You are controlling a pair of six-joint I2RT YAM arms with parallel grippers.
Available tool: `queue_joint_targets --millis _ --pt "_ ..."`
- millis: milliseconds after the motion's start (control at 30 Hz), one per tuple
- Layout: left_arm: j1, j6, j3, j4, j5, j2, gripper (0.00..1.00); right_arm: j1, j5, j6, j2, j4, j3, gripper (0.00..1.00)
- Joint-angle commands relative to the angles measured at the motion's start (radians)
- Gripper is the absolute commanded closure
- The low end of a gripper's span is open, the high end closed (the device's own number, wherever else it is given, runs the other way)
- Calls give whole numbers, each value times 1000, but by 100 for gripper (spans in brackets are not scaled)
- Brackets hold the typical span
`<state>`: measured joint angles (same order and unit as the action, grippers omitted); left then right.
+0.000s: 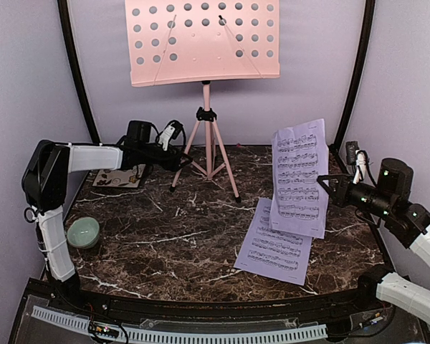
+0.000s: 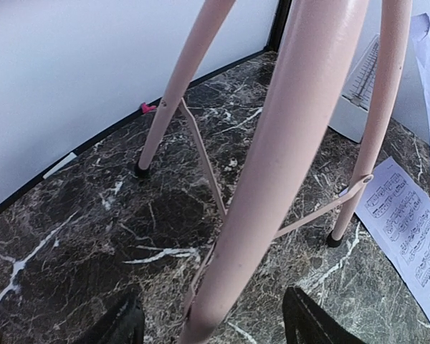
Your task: Set up the instrument practice props
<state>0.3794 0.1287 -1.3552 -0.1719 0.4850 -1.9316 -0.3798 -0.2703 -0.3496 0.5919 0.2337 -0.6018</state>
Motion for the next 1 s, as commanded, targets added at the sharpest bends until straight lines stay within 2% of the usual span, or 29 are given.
queue_joint_targets --millis 0,100,233,467,667,833,967 --pt "0 26 -74 17 97 -45 34 -4 -12 1 7 -33 -24 100" --pt "1 11 -107 40 117 -72 47 -4 -8 4 11 -28 -35 100" --pt "1 -33 -44 -13 135 -40 64 -4 -8 4 12 -27 -39 100" --pt "9 -94 95 -101 158 53 83 -4 -20 -4 30 -50 -42 100" --pt "33 -103 162 -86 146 137 94 -4 -26 -5 46 -53 -60 100" --pt "52 -103 246 -92 158 207 98 -4 -27 -6 51 -55 -72 100" --pt "90 -27 258 -4 118 245 99 -4 -30 -4 61 -60 -81 100"
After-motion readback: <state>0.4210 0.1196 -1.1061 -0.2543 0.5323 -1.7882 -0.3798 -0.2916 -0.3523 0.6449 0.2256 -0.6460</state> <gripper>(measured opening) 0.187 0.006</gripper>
